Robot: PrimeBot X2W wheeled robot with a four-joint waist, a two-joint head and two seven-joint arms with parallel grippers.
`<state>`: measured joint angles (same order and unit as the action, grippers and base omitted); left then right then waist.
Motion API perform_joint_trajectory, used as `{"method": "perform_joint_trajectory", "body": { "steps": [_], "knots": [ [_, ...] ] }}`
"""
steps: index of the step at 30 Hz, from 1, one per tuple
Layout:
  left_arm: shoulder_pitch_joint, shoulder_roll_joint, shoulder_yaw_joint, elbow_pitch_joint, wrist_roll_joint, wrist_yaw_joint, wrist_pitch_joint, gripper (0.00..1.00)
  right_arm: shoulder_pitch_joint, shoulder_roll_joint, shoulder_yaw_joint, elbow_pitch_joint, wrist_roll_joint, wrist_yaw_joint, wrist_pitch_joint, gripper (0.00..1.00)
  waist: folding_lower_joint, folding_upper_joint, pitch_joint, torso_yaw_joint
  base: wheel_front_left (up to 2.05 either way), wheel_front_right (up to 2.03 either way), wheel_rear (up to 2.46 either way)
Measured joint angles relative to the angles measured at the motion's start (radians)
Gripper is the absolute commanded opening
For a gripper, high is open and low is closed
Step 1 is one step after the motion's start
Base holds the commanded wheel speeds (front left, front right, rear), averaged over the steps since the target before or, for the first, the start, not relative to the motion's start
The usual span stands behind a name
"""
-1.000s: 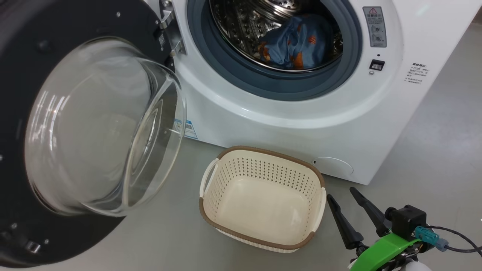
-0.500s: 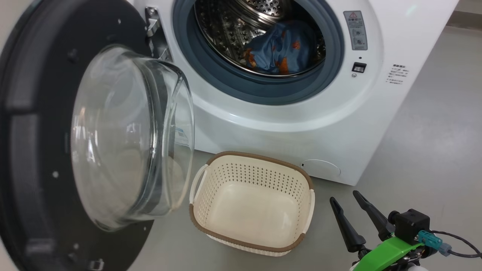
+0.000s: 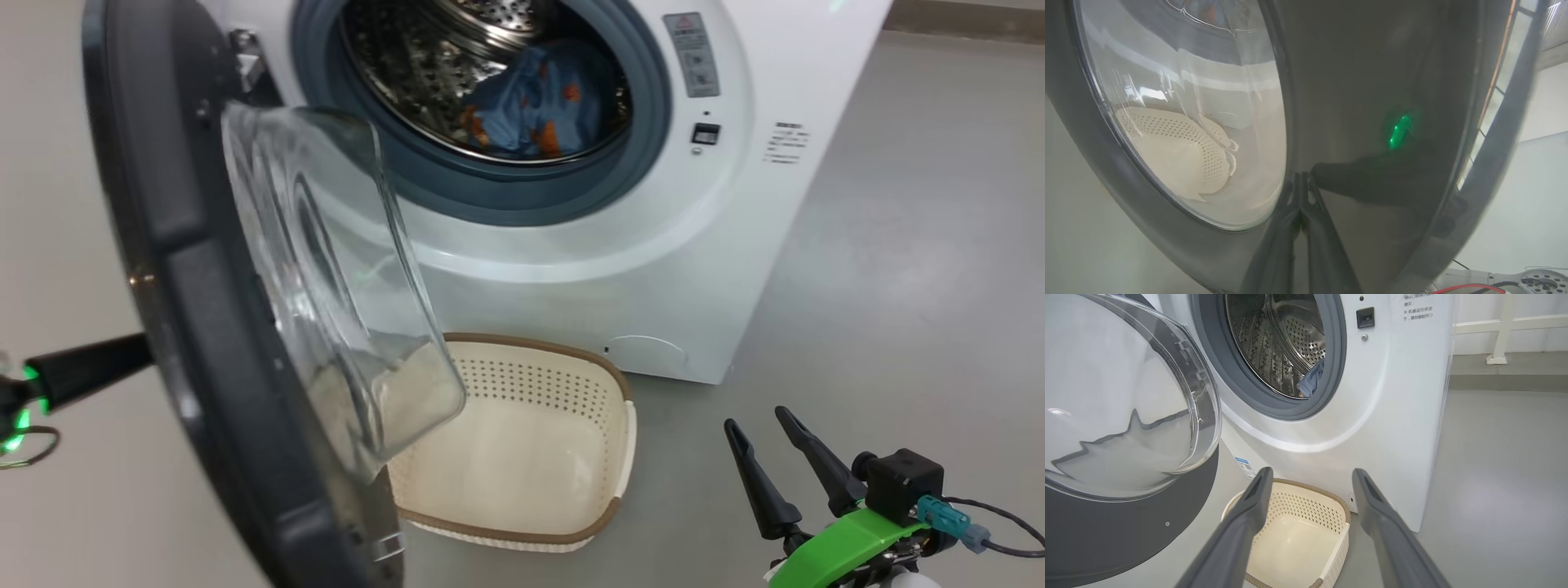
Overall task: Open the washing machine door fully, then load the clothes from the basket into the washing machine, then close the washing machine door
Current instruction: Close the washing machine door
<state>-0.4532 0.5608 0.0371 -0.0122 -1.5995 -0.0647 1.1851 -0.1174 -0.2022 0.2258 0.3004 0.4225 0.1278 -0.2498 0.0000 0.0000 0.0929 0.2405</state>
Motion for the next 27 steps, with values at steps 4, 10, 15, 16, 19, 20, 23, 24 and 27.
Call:
{"method": "perform_joint_trajectory", "body": {
  "steps": [4, 10, 15, 16, 19, 20, 23, 24, 27],
  "knots": [
    [-0.006, -0.029, -0.026, -0.016, 0.002, 0.005, -0.007, 0.0, 0.0, 0.006, -0.009, -0.003, 0.0, 0.0, 0.0, 1.0, 0.0, 0.0, 0.002, -0.038, 0.0, 0.0, 0.0],
    [-0.046, -0.074, -0.063, -0.011, 0.024, 0.008, -0.036, 0.0, 0.0, 0.012, -0.016, -0.006, -0.003, 0.0, 0.0, 1.0, 0.0, 0.0, 0.005, -0.102, 0.0, 0.0, 0.0],
    [-0.079, -0.097, -0.082, 0.011, 0.047, 0.007, -0.062, 0.0, 0.0, 0.014, -0.021, -0.01, -0.007, 0.0, 0.0, 1.0, 0.0, 0.0, 0.008, -0.148, 0.0, 0.0, 0.0],
    [-0.096, -0.11, -0.088, 0.027, 0.064, 0.007, -0.078, 0.0, 0.0, 0.015, -0.024, -0.012, -0.007, 0.0, 0.0, 1.0, 0.0, 0.0, 0.011, -0.172, 0.0, 0.0, 0.0],
    [-0.121, -0.124, -0.094, 0.058, 0.088, 0.003, -0.104, 0.0, 0.0, 0.02, -0.031, -0.015, -0.007, 0.0, 0.0, 1.0, 0.0, 0.0, 0.015, -0.209, 0.0, 0.0, 0.0],
    [-0.13, -0.129, -0.093, 0.07, 0.094, -0.001, -0.114, 0.0, 0.0, 0.022, -0.035, -0.016, -0.007, 0.0, 0.0, 1.0, 0.0, 0.0, 0.016, -0.221, 0.0, 0.0, 0.0],
    [-0.158, -0.142, -0.093, 0.11, 0.106, -0.005, -0.145, 0.0, 0.0, 0.024, -0.045, -0.017, -0.007, 0.0, 0.0, 1.0, 0.0, 0.0, 0.021, -0.257, 0.0, 0.0, 0.0],
    [-0.168, -0.146, -0.092, 0.123, 0.114, -0.011, -0.156, 0.0, 0.0, 0.026, -0.045, -0.018, -0.007, 0.0, 0.0, 1.0, 0.0, 0.0, 0.023, -0.268, 0.0, 0.0, 0.0],
    [-0.193, -0.158, -0.092, 0.151, 0.139, -0.017, -0.184, 0.0, 0.0, 0.03, -0.047, -0.02, -0.007, 0.0, 0.0, 1.0, 0.0, 0.0, 0.028, -0.298, 0.0, 0.0, 0.0]
  ]
}}
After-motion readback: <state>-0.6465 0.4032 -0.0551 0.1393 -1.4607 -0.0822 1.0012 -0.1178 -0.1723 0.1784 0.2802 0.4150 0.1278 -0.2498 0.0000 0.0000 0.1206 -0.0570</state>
